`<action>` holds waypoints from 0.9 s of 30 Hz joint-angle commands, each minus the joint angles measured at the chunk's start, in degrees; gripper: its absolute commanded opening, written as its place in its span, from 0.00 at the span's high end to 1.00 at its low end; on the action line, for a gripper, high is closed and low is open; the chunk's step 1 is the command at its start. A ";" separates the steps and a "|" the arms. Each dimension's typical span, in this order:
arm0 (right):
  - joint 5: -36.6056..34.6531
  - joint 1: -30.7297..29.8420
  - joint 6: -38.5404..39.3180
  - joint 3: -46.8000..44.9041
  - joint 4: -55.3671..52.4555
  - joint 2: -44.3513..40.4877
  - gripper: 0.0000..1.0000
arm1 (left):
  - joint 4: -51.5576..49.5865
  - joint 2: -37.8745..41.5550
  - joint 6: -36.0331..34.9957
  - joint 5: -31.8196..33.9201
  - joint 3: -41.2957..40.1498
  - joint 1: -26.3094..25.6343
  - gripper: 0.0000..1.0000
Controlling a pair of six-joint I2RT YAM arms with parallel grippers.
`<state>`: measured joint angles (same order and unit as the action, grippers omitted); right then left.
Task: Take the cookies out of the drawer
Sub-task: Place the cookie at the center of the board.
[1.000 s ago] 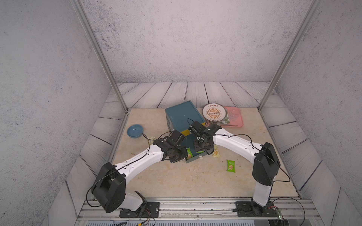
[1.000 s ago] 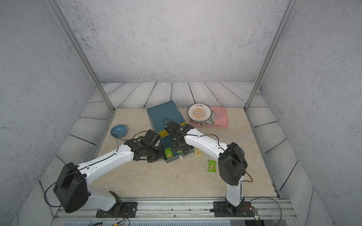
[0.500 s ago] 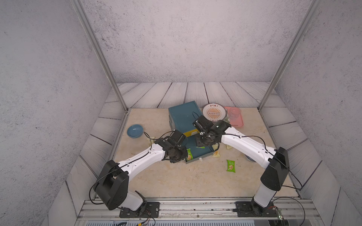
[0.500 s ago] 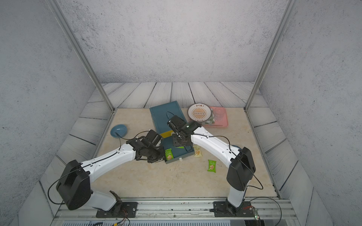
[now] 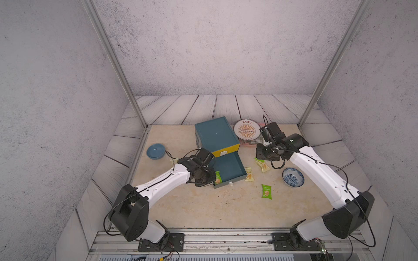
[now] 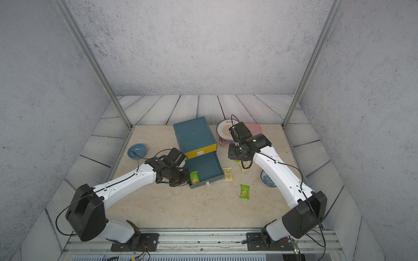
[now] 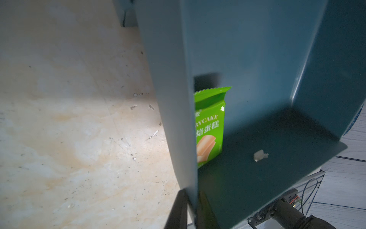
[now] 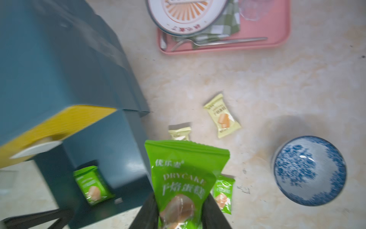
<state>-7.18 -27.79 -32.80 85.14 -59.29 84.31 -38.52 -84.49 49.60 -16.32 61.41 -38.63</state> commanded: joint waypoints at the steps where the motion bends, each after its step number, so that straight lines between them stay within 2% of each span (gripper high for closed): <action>1: 0.81 0.95 2.69 -5.63 0.03 1.32 0.64 | -3.71 -1.11 -3.04 -0.48 0.75 0.63 0.88; 6: 4.16 1.72 3.50 -10.58 1.90 6.46 0.64 | -4.86 -0.69 -4.14 -0.65 0.74 1.61 0.88; 18: 2.99 1.78 4.65 -16.56 7.24 14.53 0.65 | -5.42 0.55 -5.11 -1.39 0.13 3.12 0.88; 21: 3.42 1.78 4.50 -15.54 7.43 16.39 0.61 | -5.39 0.31 -5.27 -1.60 0.29 3.39 0.88; 25: 1.91 1.78 4.76 -13.58 5.52 16.69 0.48 | -5.72 0.03 -5.92 -1.88 0.66 3.67 0.88; 27: 1.13 1.79 5.08 -12.67 4.44 15.37 0.45 | -6.03 0.13 -6.35 -1.94 0.72 3.95 0.88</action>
<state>-4.27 -26.17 -28.32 70.22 -52.77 101.36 -41.15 -84.01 44.97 -18.50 62.17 -35.38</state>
